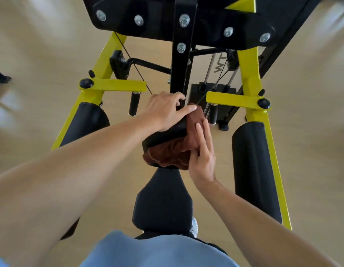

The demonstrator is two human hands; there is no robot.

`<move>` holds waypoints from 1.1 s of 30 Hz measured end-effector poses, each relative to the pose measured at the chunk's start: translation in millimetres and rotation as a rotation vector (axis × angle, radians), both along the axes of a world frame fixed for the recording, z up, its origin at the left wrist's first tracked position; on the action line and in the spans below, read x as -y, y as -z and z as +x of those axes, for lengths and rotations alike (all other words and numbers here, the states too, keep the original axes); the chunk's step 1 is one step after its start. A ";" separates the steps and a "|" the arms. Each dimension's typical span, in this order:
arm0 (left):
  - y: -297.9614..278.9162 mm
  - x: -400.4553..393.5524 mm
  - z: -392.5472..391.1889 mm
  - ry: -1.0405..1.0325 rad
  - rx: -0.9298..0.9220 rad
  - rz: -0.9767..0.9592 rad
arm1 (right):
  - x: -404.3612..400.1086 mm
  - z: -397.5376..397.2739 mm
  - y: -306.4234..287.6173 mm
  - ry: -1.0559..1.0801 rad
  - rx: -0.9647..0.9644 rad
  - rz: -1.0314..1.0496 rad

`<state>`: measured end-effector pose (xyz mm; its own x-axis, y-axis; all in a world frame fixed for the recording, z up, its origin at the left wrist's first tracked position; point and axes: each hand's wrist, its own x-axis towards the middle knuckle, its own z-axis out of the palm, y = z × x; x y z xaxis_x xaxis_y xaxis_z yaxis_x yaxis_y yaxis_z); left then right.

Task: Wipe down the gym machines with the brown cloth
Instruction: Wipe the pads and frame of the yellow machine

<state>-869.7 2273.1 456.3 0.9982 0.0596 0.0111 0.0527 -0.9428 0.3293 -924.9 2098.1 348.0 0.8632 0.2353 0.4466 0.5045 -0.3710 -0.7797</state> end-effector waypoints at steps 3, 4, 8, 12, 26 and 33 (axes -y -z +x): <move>2.4 -2.1 3.3 -0.023 -0.052 -0.004 | -3.9 -10.9 11.4 0.074 -0.364 0.201; 2.3 -2.2 4.3 -0.032 -0.066 -0.018 | -5.4 -16.0 17.8 0.139 -0.516 0.220; 2.3 -2.6 6.5 -0.062 -0.106 -0.042 | -16.0 -36.0 41.2 0.287 -0.842 0.258; 4.8 -2.8 6.8 -0.086 -0.117 -0.076 | -19.6 -39.4 50.5 0.265 -0.910 0.380; 5.4 -19.5 2.1 -0.363 0.156 -0.681 | -25.0 -29.6 -4.9 0.267 -0.533 0.593; 46.0 -42.6 -34.7 -0.704 -0.018 -1.369 | -28.2 9.4 -59.9 -0.074 0.090 -0.326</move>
